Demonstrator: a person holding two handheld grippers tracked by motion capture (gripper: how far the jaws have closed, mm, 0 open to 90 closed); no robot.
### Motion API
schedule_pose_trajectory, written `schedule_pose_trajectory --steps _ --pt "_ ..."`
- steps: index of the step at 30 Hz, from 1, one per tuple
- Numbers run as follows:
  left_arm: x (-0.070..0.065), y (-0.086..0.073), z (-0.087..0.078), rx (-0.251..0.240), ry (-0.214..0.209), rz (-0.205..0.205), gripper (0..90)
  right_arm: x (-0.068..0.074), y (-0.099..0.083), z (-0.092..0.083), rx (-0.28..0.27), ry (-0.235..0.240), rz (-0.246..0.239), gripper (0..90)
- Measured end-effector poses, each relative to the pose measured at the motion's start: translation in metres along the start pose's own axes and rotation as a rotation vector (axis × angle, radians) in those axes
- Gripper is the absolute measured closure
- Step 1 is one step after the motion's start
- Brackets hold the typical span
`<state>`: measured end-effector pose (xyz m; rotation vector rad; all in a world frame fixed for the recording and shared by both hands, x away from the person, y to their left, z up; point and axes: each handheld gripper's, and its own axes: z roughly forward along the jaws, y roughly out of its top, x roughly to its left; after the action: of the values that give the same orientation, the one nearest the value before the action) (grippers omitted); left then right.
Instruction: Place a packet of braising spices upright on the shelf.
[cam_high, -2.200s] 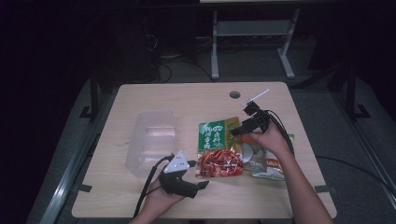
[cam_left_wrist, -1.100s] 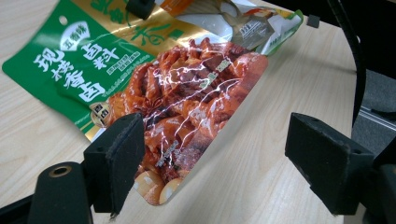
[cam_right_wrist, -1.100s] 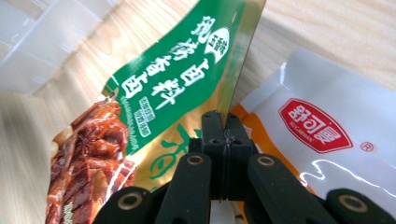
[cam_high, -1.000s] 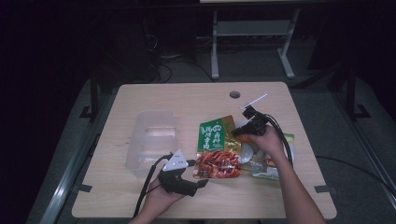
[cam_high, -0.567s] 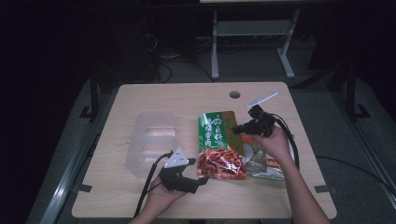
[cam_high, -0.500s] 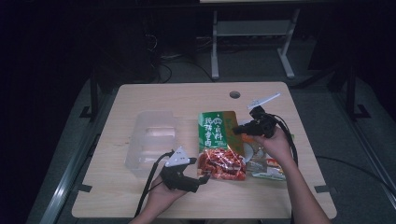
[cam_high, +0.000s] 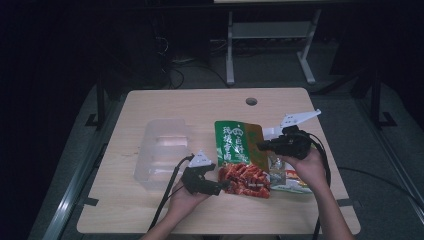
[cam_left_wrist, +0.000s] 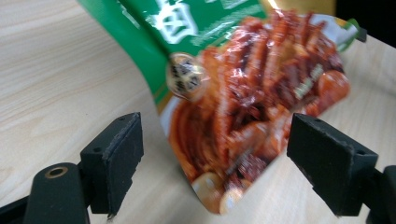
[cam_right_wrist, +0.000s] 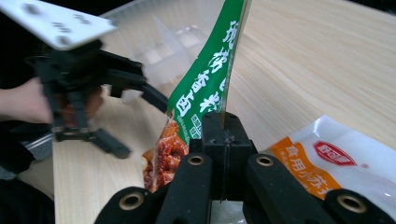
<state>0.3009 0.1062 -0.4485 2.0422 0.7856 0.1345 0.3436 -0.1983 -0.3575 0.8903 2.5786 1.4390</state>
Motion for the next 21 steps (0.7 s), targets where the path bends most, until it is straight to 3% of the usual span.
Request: schedule_pose_trajectory --steps 4,6,9,10,12,13,16,21 --pt "0.002 0.003 0.006 0.023 -0.007 -0.012 23.9 0.003 -0.005 -0.003 -0.028 0.016 -0.008 89.9" --pt "0.002 0.005 0.011 0.049 -0.007 0.010 25.5 0.003 -0.009 -0.004 -0.027 0.023 -0.013 90.0" --pt "0.006 0.008 0.018 0.051 -0.041 0.010 35.6 0.001 -0.012 -0.006 -0.036 0.031 -0.004 90.0" --pt "0.007 0.008 0.020 0.048 -0.079 -0.034 39.4 0.001 -0.013 -0.006 -0.038 0.037 -0.002 90.0" --pt "0.011 0.008 0.021 0.047 -0.099 -0.033 47.7 0.002 -0.014 -0.006 -0.030 0.030 -0.004 90.0" --pt "0.011 0.009 0.022 0.043 -0.114 -0.061 50.6 0.003 -0.014 -0.005 -0.023 0.028 -0.008 89.9" --pt "0.012 0.010 0.020 0.042 -0.122 -0.036 63.6 0.002 -0.016 -0.003 -0.012 0.020 -0.007 89.9" --pt "0.012 0.011 0.018 0.040 -0.136 -0.048 78.4 0.000 -0.018 -0.004 -0.026 0.024 0.005 89.9"
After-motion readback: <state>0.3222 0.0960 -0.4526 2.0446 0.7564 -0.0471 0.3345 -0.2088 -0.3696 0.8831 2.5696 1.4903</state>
